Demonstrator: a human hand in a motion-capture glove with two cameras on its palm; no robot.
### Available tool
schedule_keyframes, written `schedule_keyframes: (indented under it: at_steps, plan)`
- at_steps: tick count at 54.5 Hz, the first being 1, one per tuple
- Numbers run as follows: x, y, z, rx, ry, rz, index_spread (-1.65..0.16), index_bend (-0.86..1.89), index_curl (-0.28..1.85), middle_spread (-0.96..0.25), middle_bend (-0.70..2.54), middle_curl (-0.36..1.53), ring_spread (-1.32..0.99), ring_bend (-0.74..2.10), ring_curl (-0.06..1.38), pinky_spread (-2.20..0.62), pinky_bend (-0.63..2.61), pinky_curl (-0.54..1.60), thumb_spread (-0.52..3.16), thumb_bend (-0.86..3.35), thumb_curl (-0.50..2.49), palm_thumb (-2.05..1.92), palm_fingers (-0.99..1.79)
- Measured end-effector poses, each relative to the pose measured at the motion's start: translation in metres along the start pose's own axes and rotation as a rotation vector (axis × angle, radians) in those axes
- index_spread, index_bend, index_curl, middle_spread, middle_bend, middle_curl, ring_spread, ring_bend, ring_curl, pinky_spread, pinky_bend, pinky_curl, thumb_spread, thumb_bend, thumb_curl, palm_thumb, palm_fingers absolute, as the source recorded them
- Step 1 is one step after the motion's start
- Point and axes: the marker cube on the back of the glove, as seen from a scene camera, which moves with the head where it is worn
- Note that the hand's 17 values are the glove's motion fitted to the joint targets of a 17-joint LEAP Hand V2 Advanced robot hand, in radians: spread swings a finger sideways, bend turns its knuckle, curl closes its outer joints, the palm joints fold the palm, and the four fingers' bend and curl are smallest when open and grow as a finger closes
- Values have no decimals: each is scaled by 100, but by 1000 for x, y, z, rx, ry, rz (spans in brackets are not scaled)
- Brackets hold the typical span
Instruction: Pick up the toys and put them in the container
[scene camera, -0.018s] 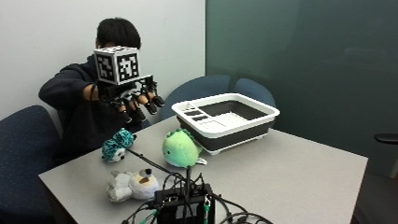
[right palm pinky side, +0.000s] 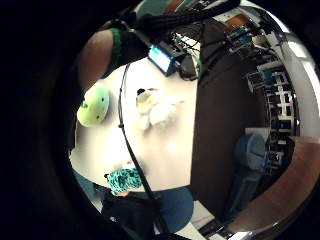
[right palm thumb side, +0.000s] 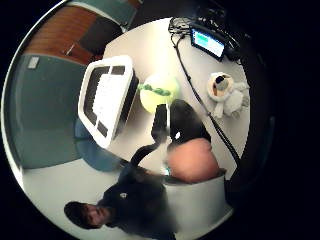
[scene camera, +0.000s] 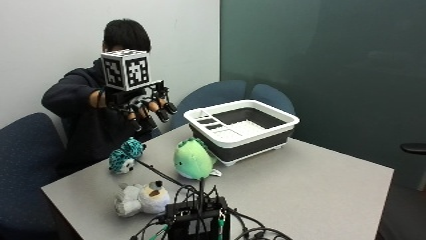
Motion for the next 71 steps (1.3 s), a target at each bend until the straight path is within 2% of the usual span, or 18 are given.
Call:
schedule_keyframes:
  at_steps: [8, 19, 26, 35, 39, 42, 44, 45, 46, 47, 48, 49, 50, 53, 59, 64, 71]
  plan:
    - [-5, -6, -4, 88, -21, -30, -20, 10, 4, 0, 18, 7, -4, 48, 12, 2, 77, 24, 98, 11, 9, 11, 11]
    - [37, -11, -2, 261, -93, 49, -24, 15, 11, 0, 20, 15, -6, 56, 16, 2, 84, 28, 130, 10, 17, 9, 5]
    - [85, -34, 55, 144, -90, 53, -25, 12, 13, -1, 18, 19, -4, 51, 16, 3, 93, 31, 135, 8, 21, 9, -9]
    - [103, -36, 154, -141, -58, 206, -25, 11, 15, -2, 14, 20, -1, 36, 14, 4, 98, 33, 129, 0, 22, 2, -22]
    - [108, -38, 173, -176, -59, 233, -26, 11, 16, -2, 13, 21, 0, 34, 14, 4, 98, 33, 126, -2, 23, 0, -21]
    - [111, -41, 180, -127, -71, 247, -27, 10, 16, -3, 16, 21, 1, 35, 15, 4, 99, 34, 124, -2, 24, 0, -12]
    - [113, -42, 183, -82, -71, 250, -27, 0, 12, -3, 20, 23, 0, 54, 19, 2, 107, 36, 124, 0, 25, 4, 7]
    - [113, -42, 185, -63, -67, 249, -27, -4, 9, -4, 23, 24, -5, 70, 23, -4, 110, 36, 126, 3, 26, 9, 25]
    - [112, -43, 186, -46, -61, 245, -27, -6, 7, -4, 24, 24, -7, 77, 22, -7, 111, 34, 126, 3, 27, 10, 29]
    - [112, -43, 186, -30, -55, 238, -27, -11, 4, -5, 35, 28, -11, 90, 26, -15, 115, 35, 129, 6, 28, 16, 52]
    - [111, -43, 187, -15, -49, 228, -27, -13, 1, -5, 43, 29, -13, 96, 27, -19, 116, 34, 131, 8, 29, 19, 63]
    - [110, -44, 187, -1, -43, 216, -27, -12, 0, -5, 45, 30, -15, 100, 28, -22, 117, 34, 131, 9, 29, 21, 62]
    - [108, -45, 187, 14, -39, 203, -26, -12, -2, -6, 59, 35, -17, 111, 33, -24, 117, 35, 136, 12, 30, 25, 77]
    - [103, -47, 182, 56, -32, 174, -23, -10, -4, -10, 81, 43, -21, 129, 40, -28, 126, 40, 142, 16, 32, 31, 93]
    - [81, -52, 144, 99, -24, 102, -19, 2, -4, -15, 114, 58, -25, 153, 52, -36, 144, 51, 144, 26, 40, 51, 105]
    - [51, -54, 85, 198, -45, 22, -17, 8, -3, -17, 127, 66, -27, 162, 57, -41, 152, 59, 138, 28, 46, 60, 97]
    - [-44, -39, -10, 386, -119, -85, -15, 14, -2, -18, 138, 73, -27, 168, 61, -45, 156, 66, 125, 27, 55, 67, 92]
